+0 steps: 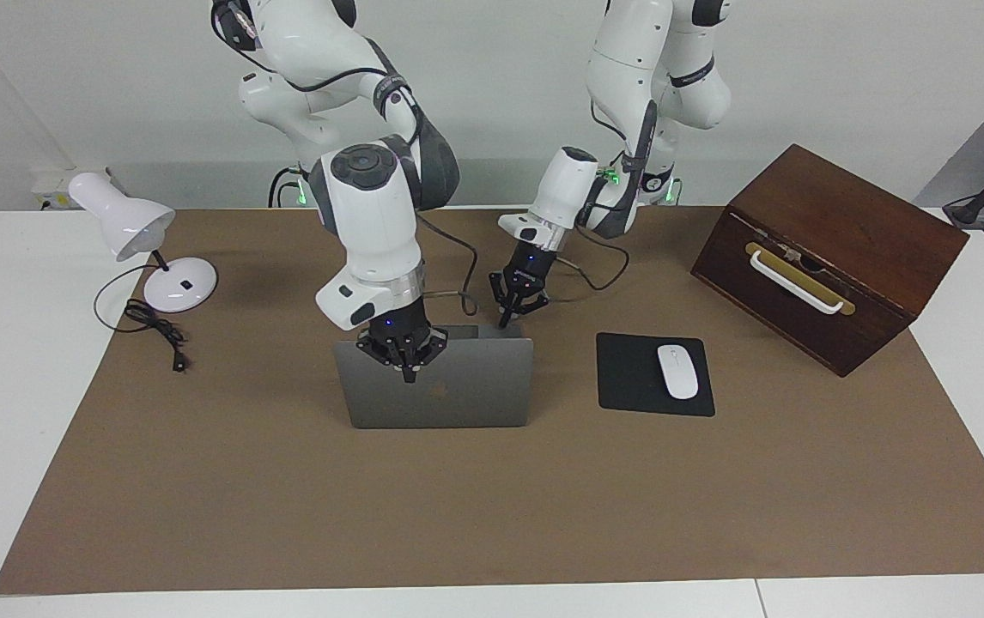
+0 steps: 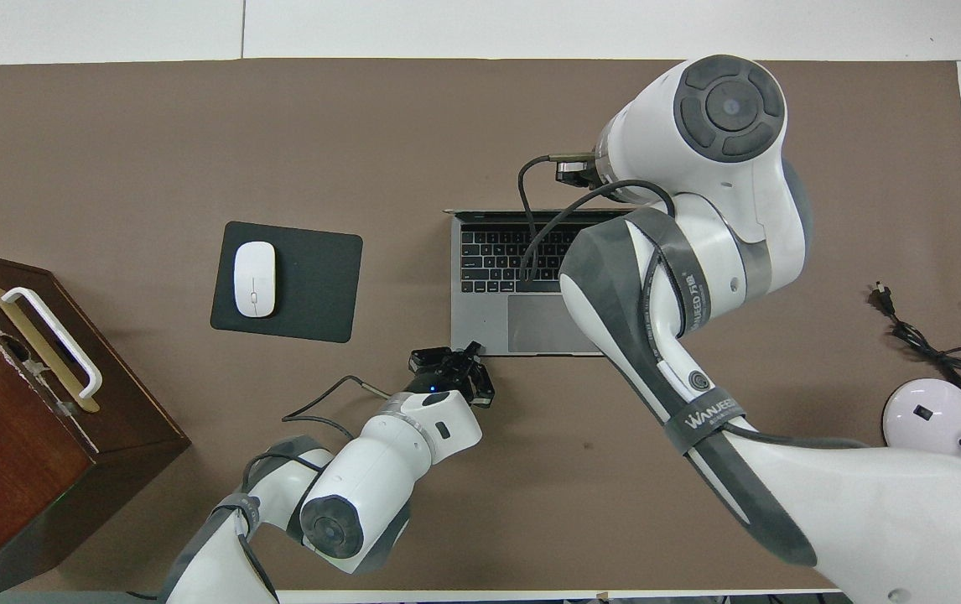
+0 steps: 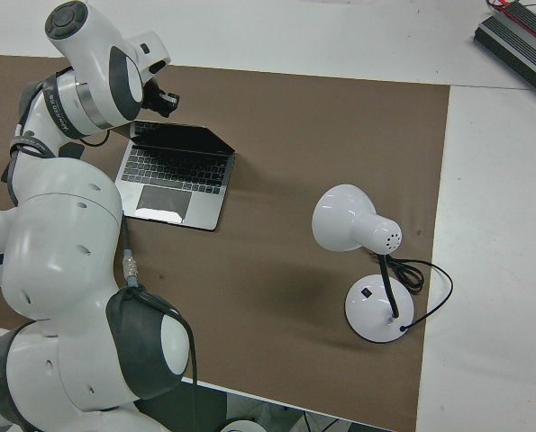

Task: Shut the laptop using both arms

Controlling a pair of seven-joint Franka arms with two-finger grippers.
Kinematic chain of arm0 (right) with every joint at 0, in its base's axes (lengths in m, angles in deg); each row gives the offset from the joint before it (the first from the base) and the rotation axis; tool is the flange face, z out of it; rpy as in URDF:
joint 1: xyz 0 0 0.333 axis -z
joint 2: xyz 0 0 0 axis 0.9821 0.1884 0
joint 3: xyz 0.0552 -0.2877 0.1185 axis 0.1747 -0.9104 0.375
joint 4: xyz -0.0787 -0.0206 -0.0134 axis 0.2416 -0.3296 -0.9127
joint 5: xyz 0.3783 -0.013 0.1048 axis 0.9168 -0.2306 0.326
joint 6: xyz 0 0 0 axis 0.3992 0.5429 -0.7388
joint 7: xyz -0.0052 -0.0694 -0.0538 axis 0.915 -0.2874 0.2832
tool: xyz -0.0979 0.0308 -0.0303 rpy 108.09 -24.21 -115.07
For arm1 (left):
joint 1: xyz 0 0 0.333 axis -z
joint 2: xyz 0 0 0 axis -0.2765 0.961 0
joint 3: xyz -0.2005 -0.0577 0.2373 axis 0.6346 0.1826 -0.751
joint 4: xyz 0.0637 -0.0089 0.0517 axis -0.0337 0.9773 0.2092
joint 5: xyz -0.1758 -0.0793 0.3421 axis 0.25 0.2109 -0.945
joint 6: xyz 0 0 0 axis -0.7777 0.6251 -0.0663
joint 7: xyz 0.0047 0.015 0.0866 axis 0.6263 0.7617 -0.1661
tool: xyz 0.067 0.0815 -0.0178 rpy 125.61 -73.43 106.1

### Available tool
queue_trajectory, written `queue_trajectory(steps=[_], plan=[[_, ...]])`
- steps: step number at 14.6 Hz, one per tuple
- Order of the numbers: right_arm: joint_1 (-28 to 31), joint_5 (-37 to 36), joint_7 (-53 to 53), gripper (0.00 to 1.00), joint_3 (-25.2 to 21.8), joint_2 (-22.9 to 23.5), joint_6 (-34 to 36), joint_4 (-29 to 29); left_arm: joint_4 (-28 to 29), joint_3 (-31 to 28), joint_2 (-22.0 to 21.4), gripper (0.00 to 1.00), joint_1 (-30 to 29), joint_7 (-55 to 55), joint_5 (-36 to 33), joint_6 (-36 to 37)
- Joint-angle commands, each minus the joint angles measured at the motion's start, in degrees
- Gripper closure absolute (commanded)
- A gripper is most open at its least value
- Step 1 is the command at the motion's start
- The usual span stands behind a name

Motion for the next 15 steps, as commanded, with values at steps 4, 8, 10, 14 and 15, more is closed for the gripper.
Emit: queue_trajectory(steps=[4,8,10,14,15], plan=[[1.0,-0.2,0.3,1.0,0.8,-2.3,9.1,1.4,-1.0,-0.9,1.9,1.0,0.6,0.1,1.3,-0.9],[2.5,6.8,3.1,1.0,0.8,-2.8,13.2,1.9,-0.9,-0.9,1.9,1.0,-0.1,0.2,1.2,-1.0],[3.0,7.1,5.1,1.0,0.8,-3.4,12.6,4.2,-0.9,-0.9,1.9,1.0,-0.7,0.2,1.0,-1.0],[3.1,7.2,6.7,1.0,0.8,-3.6,8.7,8.7,-0.9,-0.9,1.9,1.0,-0.7,0.3,1.0,-0.9],[3.1,7.2,6.7,1.0,0.8,-3.6,7.5,9.7,-0.8,-0.9,1.9,1.0,-0.7,0.3,1.0,-1.0]])
